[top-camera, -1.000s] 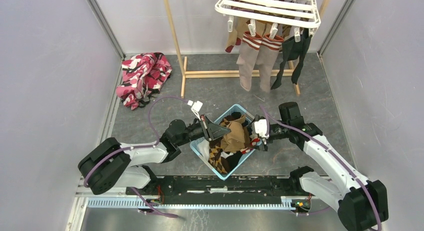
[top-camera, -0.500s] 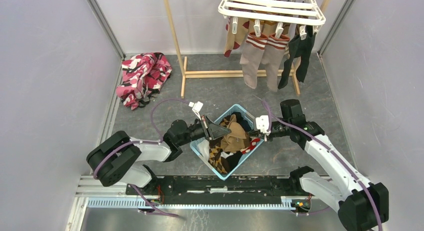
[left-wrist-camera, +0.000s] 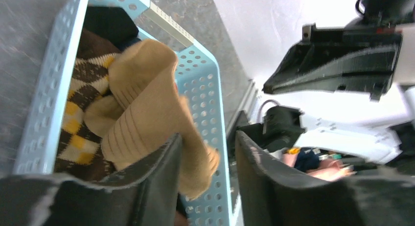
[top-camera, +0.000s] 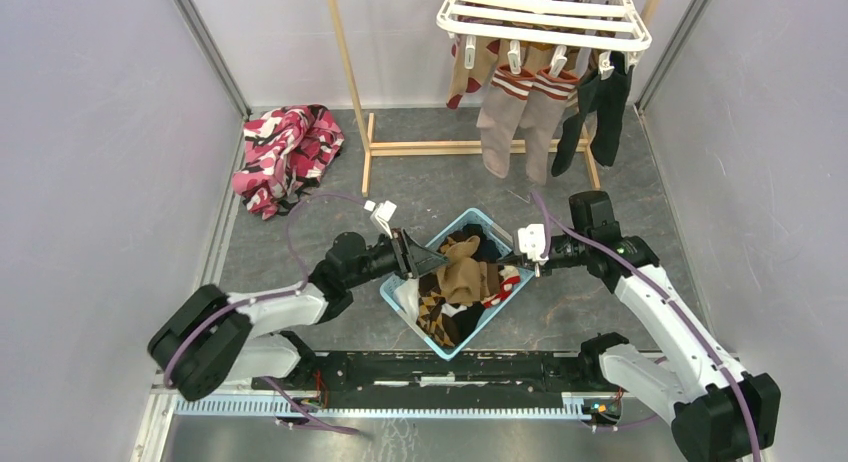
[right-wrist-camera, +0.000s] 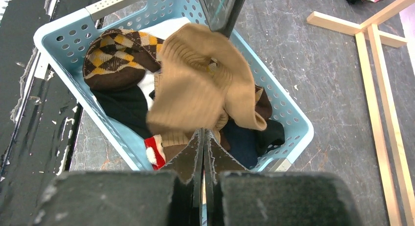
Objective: Clip the socks to the hanger
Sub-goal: Pick up the sock from the bin.
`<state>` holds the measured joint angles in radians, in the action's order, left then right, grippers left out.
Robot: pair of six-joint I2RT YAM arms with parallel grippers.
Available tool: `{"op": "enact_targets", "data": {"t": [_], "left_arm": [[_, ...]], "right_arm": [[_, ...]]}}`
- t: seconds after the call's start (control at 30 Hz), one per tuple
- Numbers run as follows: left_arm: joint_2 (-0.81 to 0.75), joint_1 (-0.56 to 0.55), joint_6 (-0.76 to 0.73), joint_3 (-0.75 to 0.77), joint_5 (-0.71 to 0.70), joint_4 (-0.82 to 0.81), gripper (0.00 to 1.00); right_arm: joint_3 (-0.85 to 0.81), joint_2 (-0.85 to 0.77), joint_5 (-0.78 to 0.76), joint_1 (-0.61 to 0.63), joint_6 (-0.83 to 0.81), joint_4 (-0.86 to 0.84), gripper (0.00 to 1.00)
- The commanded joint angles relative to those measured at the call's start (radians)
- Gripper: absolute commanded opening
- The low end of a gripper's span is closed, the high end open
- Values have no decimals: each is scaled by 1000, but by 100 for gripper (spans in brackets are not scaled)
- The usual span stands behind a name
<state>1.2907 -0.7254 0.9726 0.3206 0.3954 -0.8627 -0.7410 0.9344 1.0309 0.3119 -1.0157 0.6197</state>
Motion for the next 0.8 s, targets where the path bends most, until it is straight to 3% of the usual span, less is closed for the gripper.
{"op": "enact_targets", "data": {"t": [0.0,0.07,0.13,0.17,0.2,0.27,0.4,0.53,0.77], "left_arm": [[-170,11,-269,57,-17,272,56],[-237,11,-316,56,-39,311,56],[-264,11,-314,45,-67,313,37],[-266,12,-303,41,-80,312,24],[-264,12,-290,39,-90,315,20],[-260,12,-292,38,-50,289,23],[-290,-28,-387,85,120,275,37],[-331,-245,-637,184,-100,548,56],[-177,-494,-866,241,-406,657,61]], "right_arm": [[-37,24,20,-4,-14,30,0],[-34,39,29,-3,-14,32,0],[-30,57,37,-3,-43,47,0],[-24,67,46,-1,-69,63,7],[-17,76,51,8,-116,85,18],[4,80,32,37,-176,98,31],[34,57,-19,54,-96,5,41],[-33,74,-34,39,-127,86,46],[-27,60,8,-96,-142,126,56]]}}
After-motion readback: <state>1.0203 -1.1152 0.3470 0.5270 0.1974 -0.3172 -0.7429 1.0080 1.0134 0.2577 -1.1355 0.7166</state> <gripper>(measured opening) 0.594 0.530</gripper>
